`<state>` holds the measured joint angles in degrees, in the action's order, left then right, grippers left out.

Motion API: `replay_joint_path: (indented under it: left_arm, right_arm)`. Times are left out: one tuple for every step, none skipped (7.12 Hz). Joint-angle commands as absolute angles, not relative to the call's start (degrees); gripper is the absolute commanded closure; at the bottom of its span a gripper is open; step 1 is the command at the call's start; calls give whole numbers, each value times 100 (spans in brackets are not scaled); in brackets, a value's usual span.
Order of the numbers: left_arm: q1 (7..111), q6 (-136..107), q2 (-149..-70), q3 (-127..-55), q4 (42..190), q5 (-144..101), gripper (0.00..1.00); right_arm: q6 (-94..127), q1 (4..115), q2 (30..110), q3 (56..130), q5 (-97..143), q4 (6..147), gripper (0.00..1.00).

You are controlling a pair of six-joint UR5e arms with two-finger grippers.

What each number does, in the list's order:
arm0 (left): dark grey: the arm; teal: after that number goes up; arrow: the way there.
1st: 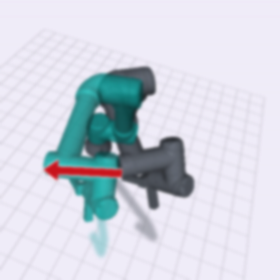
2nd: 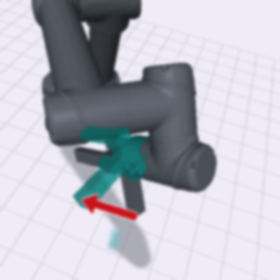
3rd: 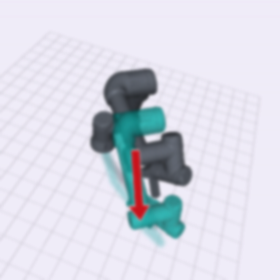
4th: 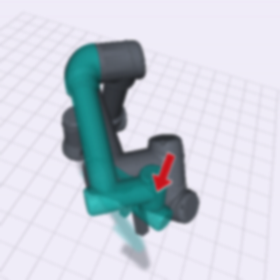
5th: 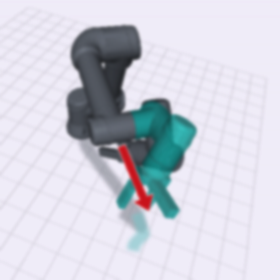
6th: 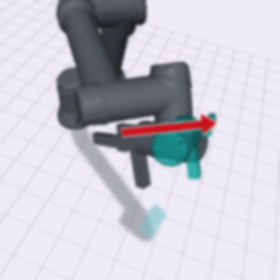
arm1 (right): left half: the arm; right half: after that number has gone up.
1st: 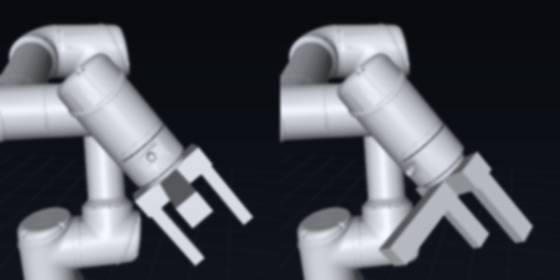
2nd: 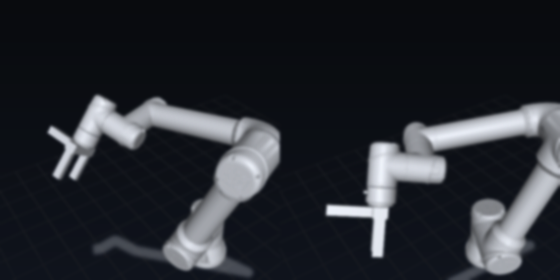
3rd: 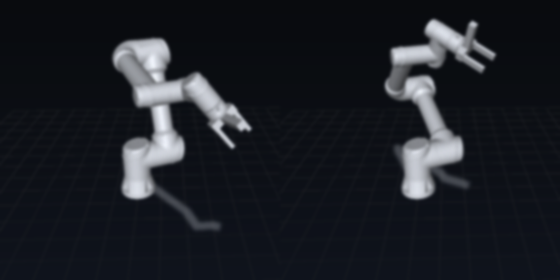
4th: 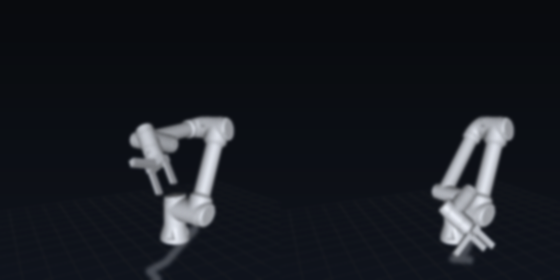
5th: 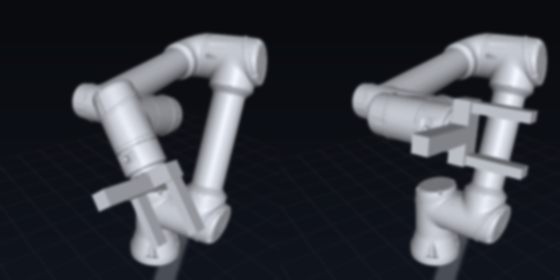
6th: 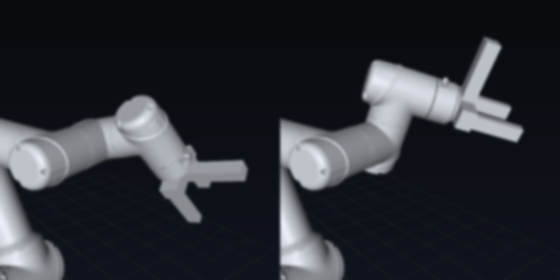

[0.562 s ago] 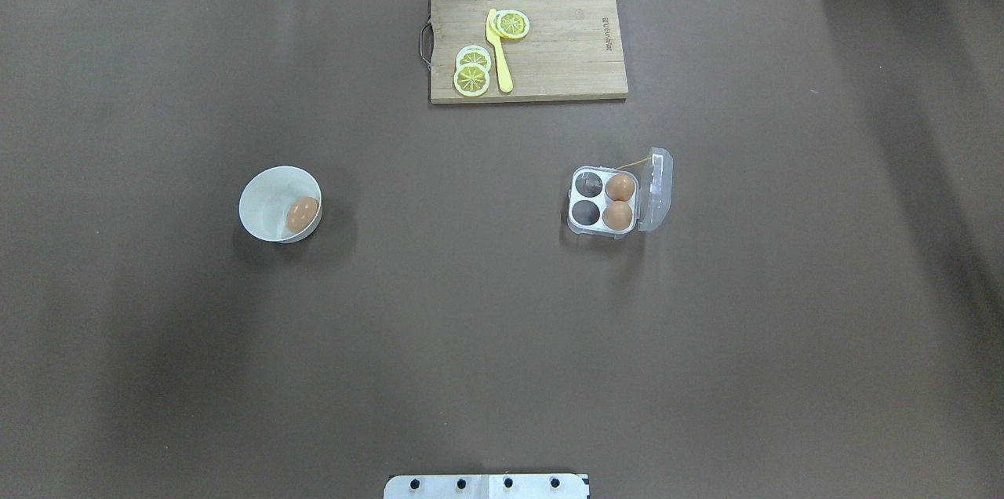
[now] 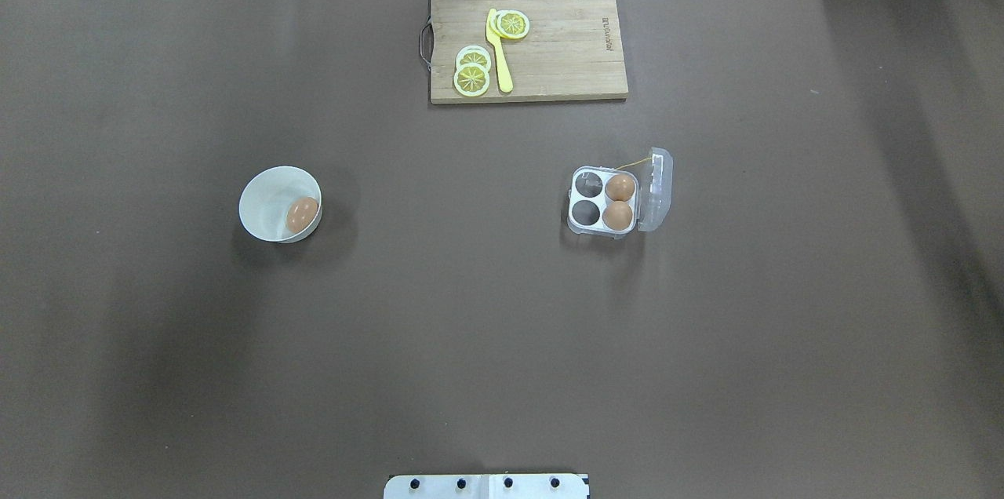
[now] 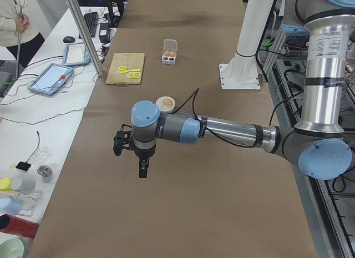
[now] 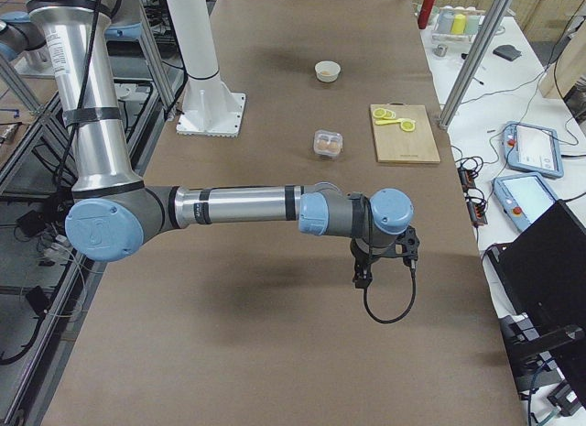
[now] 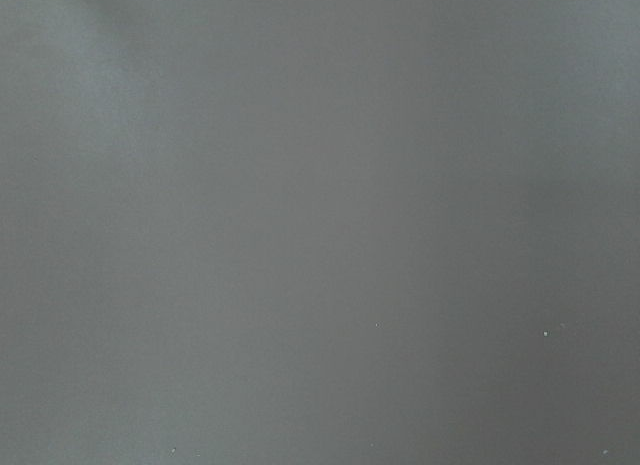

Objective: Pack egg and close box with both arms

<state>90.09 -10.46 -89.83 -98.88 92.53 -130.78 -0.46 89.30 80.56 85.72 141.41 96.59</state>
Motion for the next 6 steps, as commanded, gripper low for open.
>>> replay_joint_path:
  left_arm:
    - [9009,-1046,-8982,-9862,9255,-13069,2]
    - [9009,-1046,-8982,-9861,9246,-13078,2]
    - [9009,-1046,-8982,-9844,9246,-13069,2]
    - [9009,-1046,-8991,-9852,9246,-13069,2]
    - [9009,-1046,-8991,-9861,9246,-13069,2]
    - [9009,-1046,-8991,-9861,9246,-13078,2]
  right_arm:
    - [-44,8930,8060,8622,14150,9659,0]
    - [-44,8930,8060,8631,14150,9650,0]
    - [-53,8930,8060,8640,14159,9650,0]
    - [-44,8930,8094,8735,14159,9668,0]
    - [-44,8930,8112,8797,14159,9703,0]
    - [-44,8930,8112,8815,14168,9703,0]
